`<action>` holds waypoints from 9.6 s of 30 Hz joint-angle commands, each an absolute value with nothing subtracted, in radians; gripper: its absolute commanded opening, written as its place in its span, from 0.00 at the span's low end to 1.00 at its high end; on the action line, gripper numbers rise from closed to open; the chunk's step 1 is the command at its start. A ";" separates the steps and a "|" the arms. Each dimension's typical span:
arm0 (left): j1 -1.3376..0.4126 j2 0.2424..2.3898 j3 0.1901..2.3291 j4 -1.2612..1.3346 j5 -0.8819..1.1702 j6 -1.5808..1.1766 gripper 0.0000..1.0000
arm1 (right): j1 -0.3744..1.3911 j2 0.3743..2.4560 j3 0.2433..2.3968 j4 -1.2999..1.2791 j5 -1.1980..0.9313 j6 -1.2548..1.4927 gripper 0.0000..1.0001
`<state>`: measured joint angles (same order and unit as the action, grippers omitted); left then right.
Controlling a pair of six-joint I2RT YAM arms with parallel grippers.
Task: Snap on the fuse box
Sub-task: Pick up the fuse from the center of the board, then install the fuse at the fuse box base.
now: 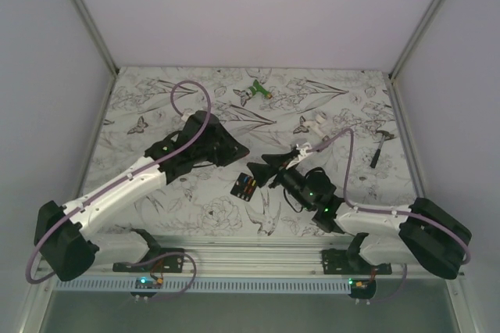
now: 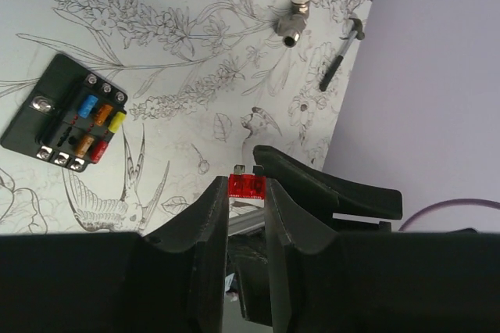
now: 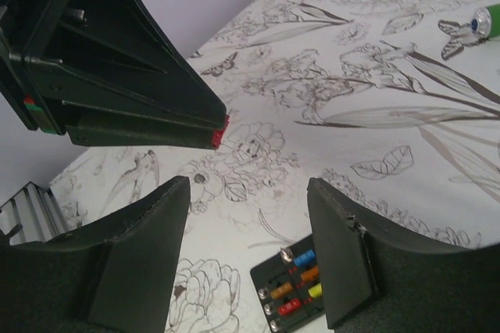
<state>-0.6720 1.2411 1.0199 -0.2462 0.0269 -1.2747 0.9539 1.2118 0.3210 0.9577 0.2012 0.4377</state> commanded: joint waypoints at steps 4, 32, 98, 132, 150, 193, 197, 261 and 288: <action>-0.699 1.218 1.009 -0.227 -0.007 -1.321 0.15 | 0.978 1.276 0.392 1.117 0.241 0.407 0.63; -0.749 1.202 0.970 -0.147 -0.001 -1.388 0.15 | 0.988 1.381 0.436 1.160 0.304 0.386 0.00; -0.683 1.678 0.882 -0.256 0.118 -1.055 0.16 | 0.753 1.243 0.792 -0.258 -0.172 0.346 0.00; -0.459 1.056 0.660 -0.463 -0.211 -0.670 0.85 | 0.867 1.870 1.436 -0.807 -0.132 0.410 0.00; -0.456 1.045 0.661 -0.503 -0.260 -0.695 1.00 | 0.880 1.956 1.485 -0.834 -0.105 0.439 0.00; -0.453 1.068 0.669 -0.508 -0.253 -0.699 1.00 | 0.890 2.008 1.533 -0.875 -0.072 0.420 0.00; -0.453 1.067 0.668 -0.508 -0.253 -0.698 1.00 | 0.890 2.016 1.535 -0.867 -0.075 0.419 0.00; -0.450 1.072 0.669 -0.507 -0.232 -0.705 1.00 | 0.959 1.889 1.414 -0.749 0.137 0.450 0.28; -0.450 1.077 0.670 -0.507 -0.231 -0.706 1.00 | 0.962 1.905 1.326 -0.706 0.143 0.432 0.00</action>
